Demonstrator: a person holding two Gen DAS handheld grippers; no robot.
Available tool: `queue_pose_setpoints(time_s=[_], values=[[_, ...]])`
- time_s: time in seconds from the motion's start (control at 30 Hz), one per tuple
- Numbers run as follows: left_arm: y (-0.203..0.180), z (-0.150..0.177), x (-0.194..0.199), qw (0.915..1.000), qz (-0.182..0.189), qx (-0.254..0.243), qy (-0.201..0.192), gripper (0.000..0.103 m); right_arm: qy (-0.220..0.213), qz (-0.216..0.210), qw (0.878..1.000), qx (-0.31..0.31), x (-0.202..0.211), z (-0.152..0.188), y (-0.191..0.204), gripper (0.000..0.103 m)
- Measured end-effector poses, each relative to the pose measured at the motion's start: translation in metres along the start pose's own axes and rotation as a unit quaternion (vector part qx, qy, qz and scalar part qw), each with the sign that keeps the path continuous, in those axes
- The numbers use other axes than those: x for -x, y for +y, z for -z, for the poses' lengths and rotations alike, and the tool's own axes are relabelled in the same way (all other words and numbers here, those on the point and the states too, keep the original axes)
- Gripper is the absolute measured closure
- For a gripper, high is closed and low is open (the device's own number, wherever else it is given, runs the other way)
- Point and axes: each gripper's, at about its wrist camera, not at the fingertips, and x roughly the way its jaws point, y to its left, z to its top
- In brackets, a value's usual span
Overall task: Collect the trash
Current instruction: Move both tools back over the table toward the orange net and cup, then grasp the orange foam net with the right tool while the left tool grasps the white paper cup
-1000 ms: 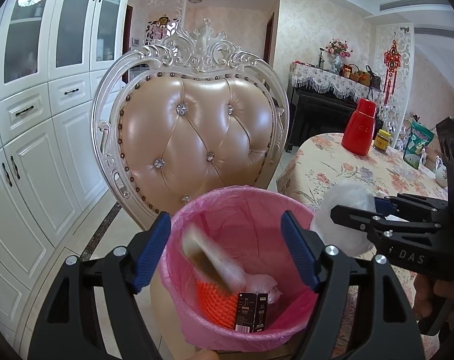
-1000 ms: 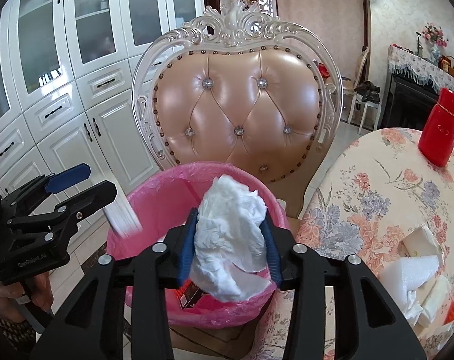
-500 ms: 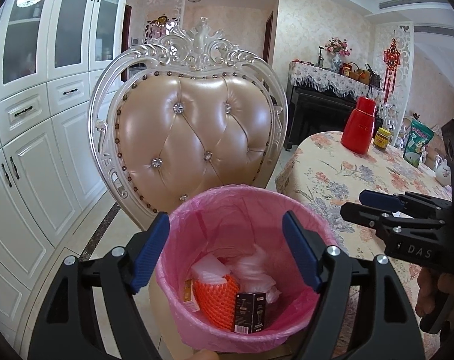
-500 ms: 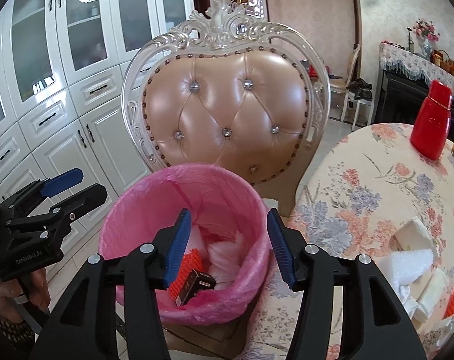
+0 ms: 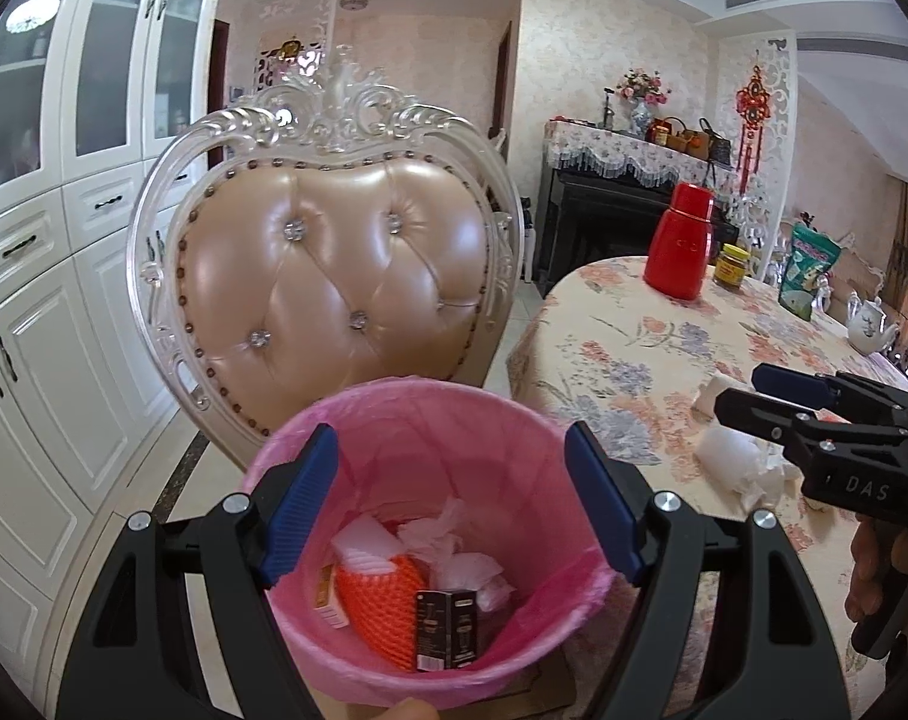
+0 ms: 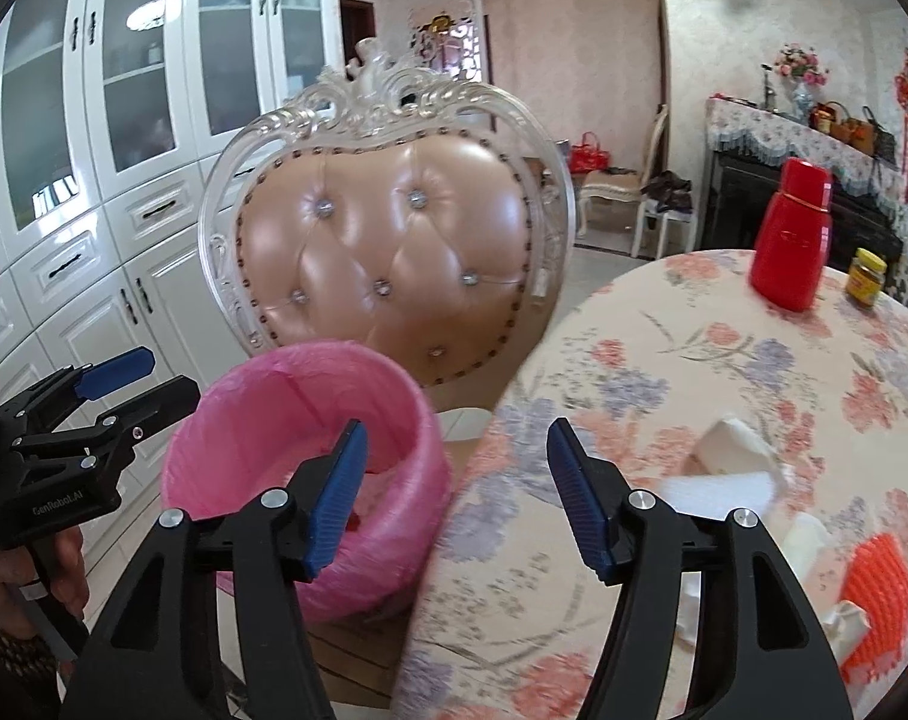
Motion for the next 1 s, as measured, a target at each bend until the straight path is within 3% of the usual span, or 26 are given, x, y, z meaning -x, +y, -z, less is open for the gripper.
queue_pose_setpoints(time_s=[0.67, 1.0], values=[[-0.107, 0.0, -0.018, 0.9963, 0.071, -0.049, 0.007, 0.028, -0.021, 0.109, 0.991, -0.074, 0.071, 0.042, -0.13, 0.037], [-0.158, 0.005, -0.032, 0.9926, 0.096, -0.072, 0.021, 0.028, -0.018, 0.137, 0.983, -0.123, 0.089, 0.068, -0.189, 0.031]])
